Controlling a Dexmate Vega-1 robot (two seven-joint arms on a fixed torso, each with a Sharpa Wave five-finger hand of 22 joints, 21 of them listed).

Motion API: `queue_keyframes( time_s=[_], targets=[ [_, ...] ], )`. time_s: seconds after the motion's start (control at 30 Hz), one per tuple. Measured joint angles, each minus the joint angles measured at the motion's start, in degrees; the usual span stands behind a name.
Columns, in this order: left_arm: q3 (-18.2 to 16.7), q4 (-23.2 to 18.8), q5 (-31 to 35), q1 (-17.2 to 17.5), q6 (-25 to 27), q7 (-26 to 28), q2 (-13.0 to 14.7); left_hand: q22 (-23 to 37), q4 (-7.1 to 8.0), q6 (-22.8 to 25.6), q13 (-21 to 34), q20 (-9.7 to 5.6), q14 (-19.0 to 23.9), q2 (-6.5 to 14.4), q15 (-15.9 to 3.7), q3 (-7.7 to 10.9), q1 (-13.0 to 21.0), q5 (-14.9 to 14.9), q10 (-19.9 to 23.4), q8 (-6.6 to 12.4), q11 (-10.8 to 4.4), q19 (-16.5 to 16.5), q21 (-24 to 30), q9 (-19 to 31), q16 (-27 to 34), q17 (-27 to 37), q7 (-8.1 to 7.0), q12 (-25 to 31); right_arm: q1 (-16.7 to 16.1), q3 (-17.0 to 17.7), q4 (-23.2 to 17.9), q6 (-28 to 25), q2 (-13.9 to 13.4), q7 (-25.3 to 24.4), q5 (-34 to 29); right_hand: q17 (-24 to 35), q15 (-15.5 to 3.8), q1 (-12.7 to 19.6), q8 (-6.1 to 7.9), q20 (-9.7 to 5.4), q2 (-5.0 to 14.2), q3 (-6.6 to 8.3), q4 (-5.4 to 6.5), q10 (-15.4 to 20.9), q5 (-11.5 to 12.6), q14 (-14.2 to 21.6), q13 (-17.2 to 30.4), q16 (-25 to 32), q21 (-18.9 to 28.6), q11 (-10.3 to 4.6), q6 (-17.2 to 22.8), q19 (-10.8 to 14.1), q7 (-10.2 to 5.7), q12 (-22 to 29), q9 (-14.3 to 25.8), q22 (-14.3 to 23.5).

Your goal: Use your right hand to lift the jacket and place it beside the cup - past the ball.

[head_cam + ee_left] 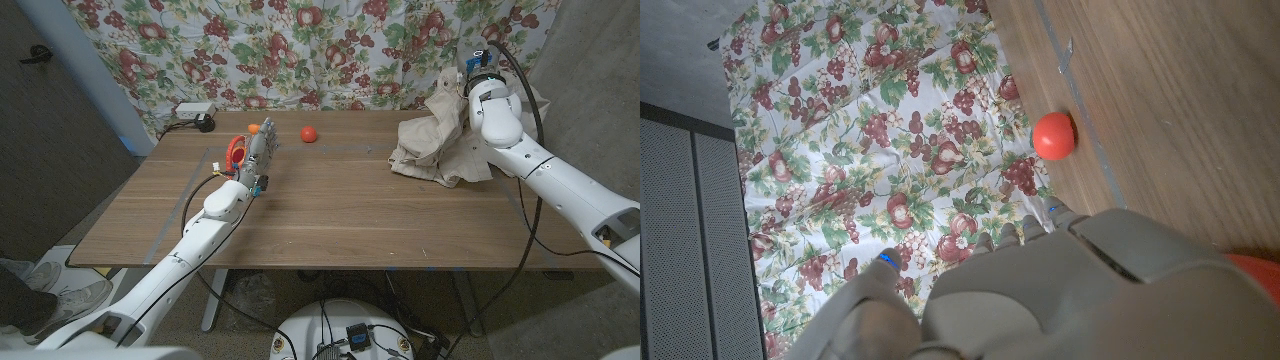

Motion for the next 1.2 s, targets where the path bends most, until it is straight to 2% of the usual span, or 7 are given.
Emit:
queue_keyframes(
  time_s=[0.23,0.37,0.4,0.47,0.73,1.03,1.2],
  targets=[
    [-0.2,-0.9,0.0,0.7,0.0,0.1,0.2,0.0,-0.16,0.0,0.0,0.0,0.0,0.0,0.0,-0.16,0.0,0.0,0.0,0.0,0.0,0.0,0.0,0.0,0.0,0.0,0.0,0.0,-1.1,0.8,-1.6,0.5,-0.5,2.1,-0.3,0.6,-0.15,0.0,-0.42,0.27,0.01,0.02,-0.02,-0.7,0.0,-0.1,0.0,-0.4,0.0,0.59,-1.8,-0.3,-0.45,-0.9,0.6,-0.3],
    [-0.3,-1.3,-0.1,1.1,0.0,0.2,0.3,0.0,-0.16,0.0,0.0,0.0,0.0,0.0,0.0,-0.16,0.0,0.0,0.0,0.0,0.0,0.0,0.0,0.0,0.0,0.0,0.0,0.0,-1.6,1.1,-2.6,0.9,-0.9,3.1,-0.5,-0.7,-1.16,0.0,-2.16,1.68,0.04,-0.25,-0.35,-5.4,-0.7,-1.2,-1.7,-1.7,-0.3,-0.32,-8.1,-1.7,-2.49,-4.9,0.6,-0.5],
    [-0.4,-1.3,-0.1,1.1,0.0,0.2,0.4,0.0,-0.16,0.0,0.0,0.0,0.0,0.0,0.0,-0.16,0.0,0.0,0.0,0.0,0.0,0.0,0.0,0.0,0.0,0.0,0.0,0.0,-1.7,1.2,-2.9,1.0,-1.1,3.2,-0.5,-2.1,-2.0,-1.3,-2.61,1.99,0.29,-0.84,0.23,-6.9,-0.7,-2.0,-2.3,-3.1,-0.2,-0.59,-11.0,-2.0,-3.54,-6.4,0.4,-0.5],
    [-0.4,-1.6,-0.1,1.3,0.0,0.2,0.4,0.0,-0.16,0.0,0.0,0.0,0.0,0.0,0.0,-0.16,0.0,0.0,0.0,0.0,0.0,0.0,0.0,0.0,0.0,0.0,0.0,0.0,-2.0,1.4,-3.5,1.2,-1.3,4.1,-0.8,-5.7,-2.82,-4.7,-2.79,1.16,-0.49,-2.14,1.53,-9.0,-0.6,-4.0,-3.6,-6.3,0.4,-0.97,-15.9,-6.1,-5.14,-9.3,-0.1,-0.5],
    [-0.5,-1.8,-0.1,1.5,0.0,0.1,0.4,0.0,-0.16,0.0,0.0,0.0,0.0,0.0,0.0,-0.16,0.0,0.0,0.0,0.0,0.0,0.0,0.0,0.0,0.0,0.0,0.0,0.0,-2.4,1.8,-5.6,2.2,-2.3,7.9,-2.1,-16.1,0.23,-15.0,-3.07,1.88,-5.01,-7.52,5.78,-19.5,1.2,-15.1,-7.1,-9.5,0.1,-3.97,-29.1,-9.7,-10.37,-15.7,-1.1,-1.1],
    [-0.5,-1.6,-0.2,1.4,-0.1,-0.4,0.3,0.0,-0.16,0.0,0.0,0.0,0.0,0.0,0.0,-0.16,0.0,0.0,0.0,0.0,0.0,0.0,0.0,0.0,0.0,0.0,0.0,0.0,-2.4,2.0,-7.7,3.1,-2.9,12.9,-4.2,-20.6,0.96,-18.6,-3.44,2.52,-6.49,-10.98,7.05,-31.0,3.7,-23.9,-10.5,-9.5,-3.0,-6.71,-42.0,-11.9,-14.53,-16.1,-2.1,-1.6],
    [-0.5,-1.1,-0.3,1.1,-0.4,-0.8,0.3,0.0,-0.16,0.0,0.0,0.0,0.0,0.0,0.0,-0.16,0.0,0.0,0.0,0.0,0.0,0.0,0.0,0.0,0.0,0.0,0.0,0.0,-1.8,2.1,-8.9,3.7,-3.1,16.6,-5.6,-21.7,1.24,-20.5,-3.44,2.83,-7.13,-12.11,8.18,-33.8,4.6,-27.3,-11.7,-9.5,-4.8,-7.58,-45.8,-13.5,-15.44,-16.1,-2.3,-1.6]
  ],
)
